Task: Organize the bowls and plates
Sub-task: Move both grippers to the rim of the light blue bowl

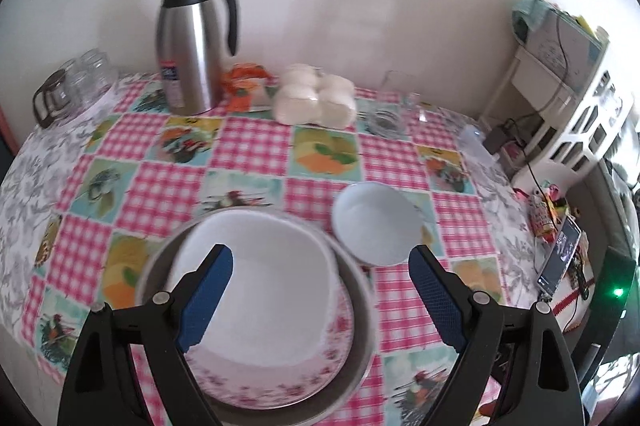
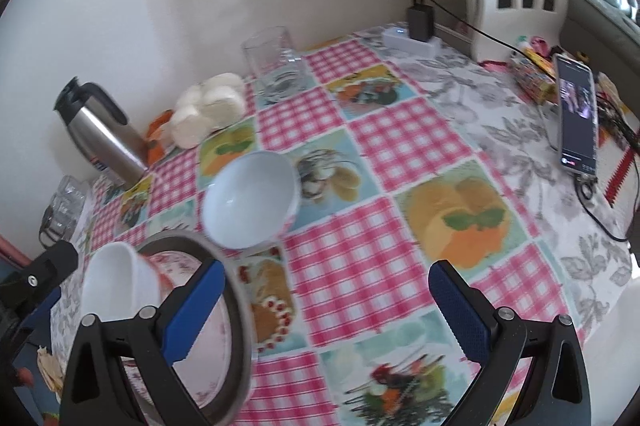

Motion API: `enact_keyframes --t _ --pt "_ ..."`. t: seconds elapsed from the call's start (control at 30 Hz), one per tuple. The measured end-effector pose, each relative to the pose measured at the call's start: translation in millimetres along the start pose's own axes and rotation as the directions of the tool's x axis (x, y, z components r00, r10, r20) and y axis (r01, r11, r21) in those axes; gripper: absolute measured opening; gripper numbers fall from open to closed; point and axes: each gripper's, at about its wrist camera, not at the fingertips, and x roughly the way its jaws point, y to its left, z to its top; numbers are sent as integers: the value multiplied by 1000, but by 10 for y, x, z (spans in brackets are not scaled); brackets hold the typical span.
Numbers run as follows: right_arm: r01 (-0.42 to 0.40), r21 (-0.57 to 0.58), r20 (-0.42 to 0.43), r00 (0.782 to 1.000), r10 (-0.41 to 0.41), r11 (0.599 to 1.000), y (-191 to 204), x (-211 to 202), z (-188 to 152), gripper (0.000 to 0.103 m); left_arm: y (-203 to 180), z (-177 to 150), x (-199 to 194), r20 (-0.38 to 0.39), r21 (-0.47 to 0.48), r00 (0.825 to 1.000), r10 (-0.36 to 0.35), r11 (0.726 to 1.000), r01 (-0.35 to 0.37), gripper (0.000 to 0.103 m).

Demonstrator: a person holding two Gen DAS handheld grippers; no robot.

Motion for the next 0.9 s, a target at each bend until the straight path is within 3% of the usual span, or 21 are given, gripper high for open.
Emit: enact_keyframes --t 0.17,0.37,0.77,0.9 --pt "38 33 5 999 -38 999 -209 65 36 103 -333 26 144 0 56 999 -35 998 35 90" --pt "50 47 -9 999 -50 998 -325 218 86 103 -613 68 391 -18 110 999 -28 993 29 90" --pt "35 67 -61 998 -31 997 -412 612 126 103 -743 149 771 -44 112 999 -18 993 23 89" --pt "10 89 -70 998 -3 996 -417 715 160 103 -764 166 894 -52 119 999 -3 993 9 81"
